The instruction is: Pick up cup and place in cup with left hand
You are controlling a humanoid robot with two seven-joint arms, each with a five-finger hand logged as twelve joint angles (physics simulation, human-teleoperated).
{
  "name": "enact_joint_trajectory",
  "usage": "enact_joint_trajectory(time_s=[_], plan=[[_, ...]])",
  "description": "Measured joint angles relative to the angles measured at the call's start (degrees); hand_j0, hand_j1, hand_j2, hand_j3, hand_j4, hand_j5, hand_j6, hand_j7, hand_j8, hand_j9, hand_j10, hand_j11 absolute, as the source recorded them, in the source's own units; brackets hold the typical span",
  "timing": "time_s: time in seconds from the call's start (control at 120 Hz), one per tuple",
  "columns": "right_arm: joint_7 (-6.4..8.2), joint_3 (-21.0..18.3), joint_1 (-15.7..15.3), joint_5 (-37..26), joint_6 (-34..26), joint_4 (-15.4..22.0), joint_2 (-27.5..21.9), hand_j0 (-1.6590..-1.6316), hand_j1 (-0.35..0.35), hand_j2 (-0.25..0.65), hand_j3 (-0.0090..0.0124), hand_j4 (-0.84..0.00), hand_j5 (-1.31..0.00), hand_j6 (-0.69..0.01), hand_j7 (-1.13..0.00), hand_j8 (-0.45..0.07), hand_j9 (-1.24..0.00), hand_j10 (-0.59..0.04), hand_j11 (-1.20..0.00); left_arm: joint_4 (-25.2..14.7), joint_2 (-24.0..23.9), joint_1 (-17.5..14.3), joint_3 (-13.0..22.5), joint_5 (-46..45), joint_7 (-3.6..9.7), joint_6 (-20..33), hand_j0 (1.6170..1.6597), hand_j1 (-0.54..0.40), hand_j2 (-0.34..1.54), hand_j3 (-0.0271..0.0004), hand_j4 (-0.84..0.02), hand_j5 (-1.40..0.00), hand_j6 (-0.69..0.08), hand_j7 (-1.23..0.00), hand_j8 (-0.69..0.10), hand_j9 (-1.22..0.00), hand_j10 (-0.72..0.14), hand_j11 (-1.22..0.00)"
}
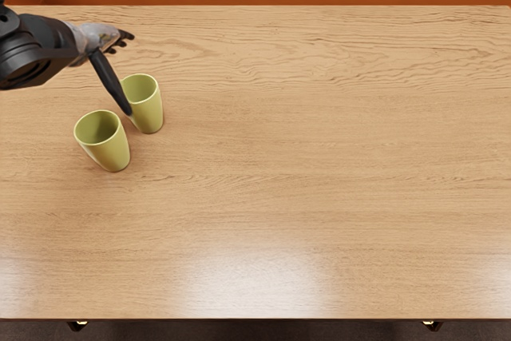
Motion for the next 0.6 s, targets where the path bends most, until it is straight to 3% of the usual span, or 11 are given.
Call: enact_joint_trajectory(time_s=[0.267,0.6], plan=[[0.03,0.00,0.00,0.00,0.00,0.00,0.00,-1.6581,-0.314,-0.006,0.0000,-0.029,-0.04,-0.030,-0.04,-0.029,-0.04,-0.029,-0.04,3.36,-4.31,0.89,0.02,1.70,0.00,-0.04,1.6581,0.349,0.00,0.0000,-0.003,0.00,-0.004,0.00,-0.004,0.00,-0.003,0.00],[0.11,0.00,0.00,0.00,0.00,0.00,0.00,-1.6581,-0.314,-0.006,0.0000,-0.029,-0.04,-0.030,-0.04,-0.029,-0.04,-0.029,-0.04,6.35,-6.09,2.58,0.06,2.77,0.00,-0.01,1.6581,0.349,0.00,0.0000,-0.003,0.00,-0.004,0.00,-0.004,0.00,-0.003,0.00]])
